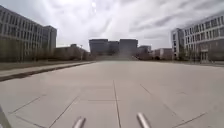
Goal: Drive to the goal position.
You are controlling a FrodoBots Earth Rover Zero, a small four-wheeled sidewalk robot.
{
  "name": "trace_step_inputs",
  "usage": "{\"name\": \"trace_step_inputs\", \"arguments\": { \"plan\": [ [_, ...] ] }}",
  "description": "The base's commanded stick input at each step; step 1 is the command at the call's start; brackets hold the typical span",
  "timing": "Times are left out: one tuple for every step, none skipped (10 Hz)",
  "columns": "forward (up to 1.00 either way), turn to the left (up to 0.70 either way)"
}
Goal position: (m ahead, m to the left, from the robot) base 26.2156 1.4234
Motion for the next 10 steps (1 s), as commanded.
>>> {"name": "trace_step_inputs", "arguments": {
  "plan": [
    [1.00, 0.00],
    [1.00, 0.00],
    [1.00, 0.00],
    [1.00, 0.00],
    [1.00, 0.00],
    [1.00, 0.25],
    [1.00, 0.21],
    [1.00, 0.00],
    [1.00, 0.00],
    [1.00, 0.00]
  ]
}}
